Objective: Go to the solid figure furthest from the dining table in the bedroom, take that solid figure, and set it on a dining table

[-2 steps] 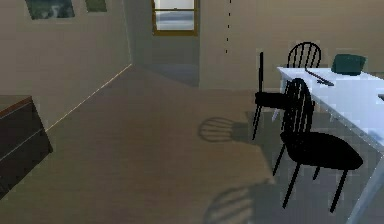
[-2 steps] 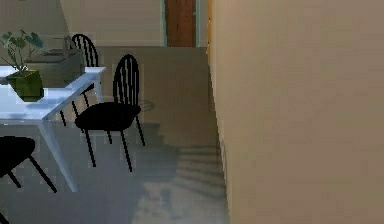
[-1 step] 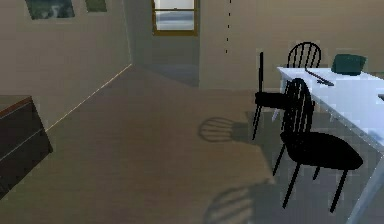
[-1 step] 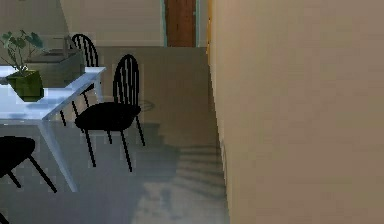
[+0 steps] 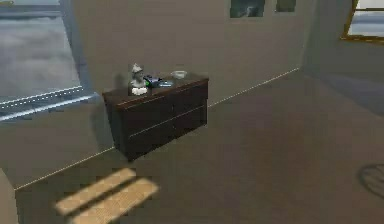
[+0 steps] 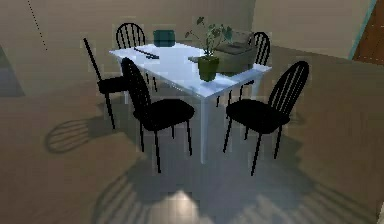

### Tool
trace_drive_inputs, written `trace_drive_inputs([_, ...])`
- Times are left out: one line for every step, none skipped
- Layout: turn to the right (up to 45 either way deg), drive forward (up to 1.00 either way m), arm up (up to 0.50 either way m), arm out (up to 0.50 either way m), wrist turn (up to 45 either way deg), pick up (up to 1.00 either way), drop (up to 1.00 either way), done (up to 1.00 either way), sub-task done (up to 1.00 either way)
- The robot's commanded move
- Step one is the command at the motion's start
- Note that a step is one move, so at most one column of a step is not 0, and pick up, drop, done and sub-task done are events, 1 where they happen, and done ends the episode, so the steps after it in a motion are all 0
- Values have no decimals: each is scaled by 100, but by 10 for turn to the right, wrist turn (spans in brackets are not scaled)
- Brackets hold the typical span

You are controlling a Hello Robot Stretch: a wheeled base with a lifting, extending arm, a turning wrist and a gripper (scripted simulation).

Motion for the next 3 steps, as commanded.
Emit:
trace_drive_inputs([-270,0,0,0,0,0,0,0,0])
trace_drive_inputs([-180,0,0,0,0,0,0,0,0])
trace_drive_inputs([450,0,0,0,0,0,0,0,0])
